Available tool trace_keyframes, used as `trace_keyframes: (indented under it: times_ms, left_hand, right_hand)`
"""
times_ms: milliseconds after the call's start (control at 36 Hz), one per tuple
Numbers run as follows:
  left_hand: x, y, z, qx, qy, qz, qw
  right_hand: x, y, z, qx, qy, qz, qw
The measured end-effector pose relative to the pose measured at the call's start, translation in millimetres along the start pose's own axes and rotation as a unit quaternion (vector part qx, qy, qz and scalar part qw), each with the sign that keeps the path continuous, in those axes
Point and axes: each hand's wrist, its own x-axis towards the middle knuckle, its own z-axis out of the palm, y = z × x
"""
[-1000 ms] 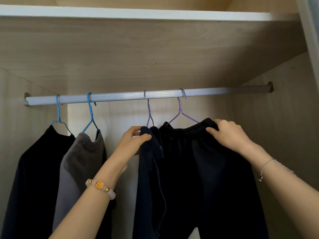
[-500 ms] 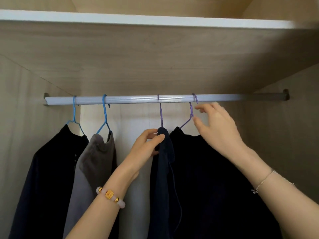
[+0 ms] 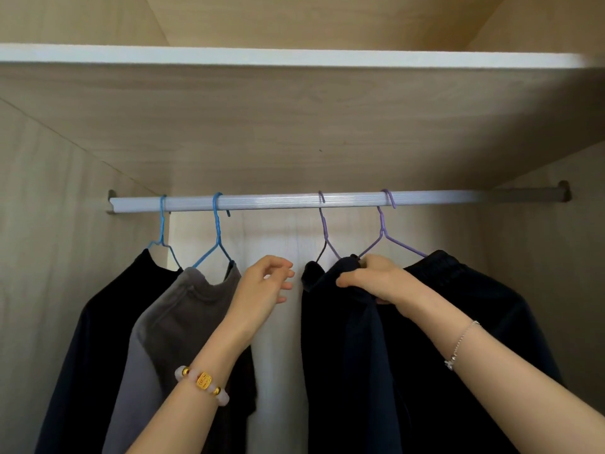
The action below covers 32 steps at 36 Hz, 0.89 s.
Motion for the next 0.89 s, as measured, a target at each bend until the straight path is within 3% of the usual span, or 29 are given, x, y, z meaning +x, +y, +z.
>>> trace_keyframes:
  times_ms: [83, 167, 278, 389, 528, 611, 694, 889]
  left_hand:
    - [-3.3, -1.5, -2.1, 0.034, -0.003, 0.016, 0.999]
    - [-7.7, 5.4, -7.4, 0.151, 0.027, 0.095, 0.984]
    - [-18.7, 30.2, -27.2, 0.371, 0.13, 0.205, 0.896]
    - [-24.5, 44.6, -55.1, 0.501, 0.156, 0.134, 0.841]
    - [-32.3, 38.9, -80.0, 0.591, 0.138, 0.015, 0.794]
    - [-39.4, 34.6, -87.2, 0.598, 0.134, -0.023, 0.79]
    - [-44.4, 30.6, -92.3, 0.597, 0.123, -0.036, 0.792]
    - [-51.9, 22.8, -100.6, 0.449, 0.09, -0.032, 0.888]
  right_hand:
    - [-2.0, 7.6, -4.1, -0.061, 0.022, 0.006, 0.998]
    - [-4.4, 13.0, -7.8, -0.076, 0.007, -0.004, 0.997]
    - [-6.4, 11.7, -7.4, -0.173, 0.04, -0.027, 0.984]
    - [-8.7, 12.8, -2.1, -0.194, 0.065, -0.045, 0.978]
    - [-11.1, 12.6, -0.2, 0.056, 0.022, -0.037, 0.998]
    - [-10.6, 9.1, -2.8, 0.164, 0.01, -0.022, 0.986]
    - [-3.4, 2.8, -7.3, 0.165, 0.024, -0.016, 0.986]
    - [14.9, -21.4, -18.3, 0.171, 0.049, -0.017, 0.984]
